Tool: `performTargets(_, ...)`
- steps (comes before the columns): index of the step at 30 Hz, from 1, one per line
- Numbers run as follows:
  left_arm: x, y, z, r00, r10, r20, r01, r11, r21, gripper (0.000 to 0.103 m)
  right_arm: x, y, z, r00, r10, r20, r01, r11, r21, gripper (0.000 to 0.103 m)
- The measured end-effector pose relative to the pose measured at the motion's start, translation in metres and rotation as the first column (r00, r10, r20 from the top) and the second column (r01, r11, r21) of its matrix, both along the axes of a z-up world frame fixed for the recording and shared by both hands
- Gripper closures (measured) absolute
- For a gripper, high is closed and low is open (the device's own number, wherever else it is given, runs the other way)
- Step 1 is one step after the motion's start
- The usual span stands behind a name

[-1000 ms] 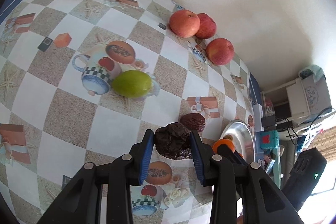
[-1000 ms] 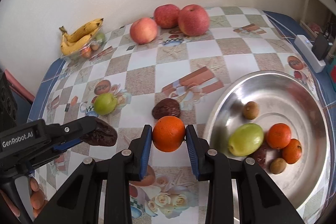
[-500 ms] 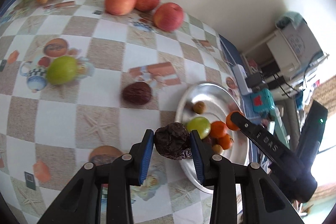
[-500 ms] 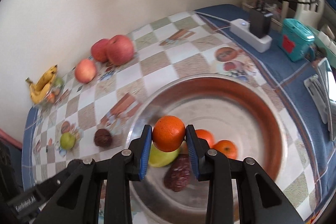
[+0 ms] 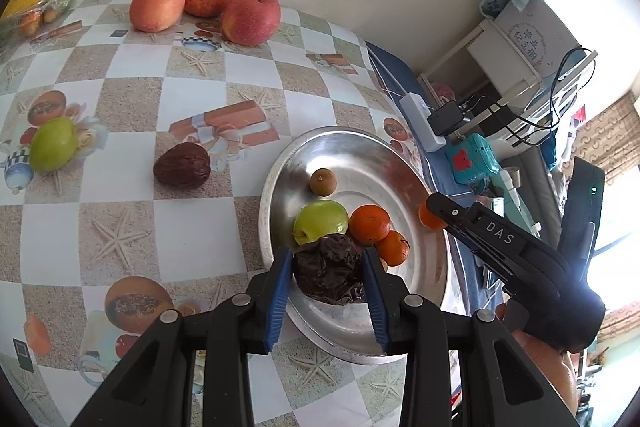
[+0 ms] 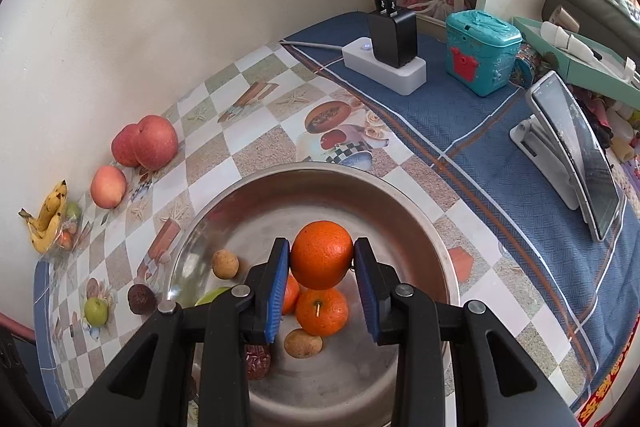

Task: Organize fruits
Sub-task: 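Carry the date and orange into the steel bowl and open both tools, then move both open tools back toward the green pear and date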

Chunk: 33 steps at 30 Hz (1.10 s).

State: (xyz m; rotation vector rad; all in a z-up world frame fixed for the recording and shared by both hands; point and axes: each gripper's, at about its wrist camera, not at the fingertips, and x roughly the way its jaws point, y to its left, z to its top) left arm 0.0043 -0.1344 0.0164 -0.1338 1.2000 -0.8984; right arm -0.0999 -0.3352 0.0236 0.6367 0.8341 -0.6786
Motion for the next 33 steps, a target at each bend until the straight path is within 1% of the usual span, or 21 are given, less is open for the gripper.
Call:
performTargets(3,0.0,0.0,0.0,1.0,-0.005,0.002,0.005,1.0,-0.002,0.064,0.003,0.002,-0.002,1.0,0.014,-0.01,-0.014,1.0,-0.004,0.068)
performTargets(5,0.001,-0.001,-0.001,1.0,-0.007,-0.002,0.007,1.0,0.001,0.054,0.005,0.003,-0.003,1.0,0.017,-0.016,-0.017,1.0,-0.002,0.068)
performTargets(6,0.001,-0.001,-0.002,1.0,-0.006,-0.003,0.006,1.0,0.002,0.044,0.005,0.003,-0.003,1.0,0.02,-0.017,-0.02,1.0,-0.001,0.067)
performTargets(7,0.001,-0.001,-0.002,1.0,-0.005,-0.002,0.005,1.0,0.002,0.041,0.005,0.004,-0.003,1.0,0.022,-0.019,-0.022,1.0,-0.004,0.065)
performTargets(8,0.0,-0.001,-0.002,1.0,-0.008,-0.001,0.008,1.0,0.001,0.041,0.006,0.004,-0.003,1.0,0.023,-0.022,-0.023,1.0,-0.006,0.06)
performTargets(9,0.0,-0.001,-0.001,1.0,-0.011,0.001,0.011,1.0,0.003,0.041,0.006,0.004,-0.004,0.999,0.025,-0.024,-0.025,1.0,-0.006,0.059)
performTargets(14,0.001,-0.001,-0.002,1.0,-0.001,0.006,0.0,1.0,0.025,0.041,0.007,0.003,-0.005,0.999,0.024,-0.033,-0.024,1.0,0.0,0.059)
performTargets(16,0.003,0.001,-0.003,1.0,0.011,0.005,-0.011,0.999,0.043,0.036,0.007,0.003,-0.007,0.999,0.025,-0.039,-0.025,1.0,0.004,0.058)
performTargets(18,0.006,0.003,-0.005,1.0,0.027,0.009,-0.028,0.997,0.068,0.033,0.009,0.004,-0.009,0.998,0.034,-0.051,-0.034,0.999,0.009,0.053)
performTargets(20,0.009,0.007,-0.007,0.999,0.051,0.006,-0.051,0.994,0.092,0.033,0.012,0.007,-0.011,0.997,0.051,-0.064,-0.05,0.999,0.014,0.053)
performTargets(22,0.014,0.012,-0.009,0.997,0.083,0.008,-0.083,0.989,0.119,0.033,0.015,0.011,-0.012,0.995,0.069,-0.076,-0.068,0.998,0.011,0.053)
performTargets(25,0.02,0.021,-0.009,0.99,0.132,0.055,-0.14,0.975,0.174,0.033,0.021,0.02,-0.012,0.99,0.109,-0.089,-0.109,0.994,0.002,0.053)
performTargets(27,0.023,0.026,-0.009,0.985,0.155,0.081,-0.168,0.966,0.198,0.033,0.025,0.026,-0.011,0.987,0.132,-0.094,-0.133,0.991,-0.004,0.053)
performTargets(30,0.027,0.031,-0.009,0.98,0.176,0.092,-0.192,0.958,0.212,0.033,0.029,0.033,-0.01,0.982,0.159,-0.097,-0.161,0.987,-0.012,0.053)
performTargets(32,0.028,0.031,-0.01,0.979,0.182,0.097,-0.199,0.955,0.218,0.026,0.031,0.035,-0.01,0.981,0.166,-0.101,-0.169,0.986,-0.016,0.053)
performTargets(33,0.028,0.031,-0.01,0.977,0.184,0.104,-0.204,0.953,0.224,0.012,0.031,0.036,-0.01,0.98,0.168,-0.103,-0.17,0.985,-0.018,0.052)
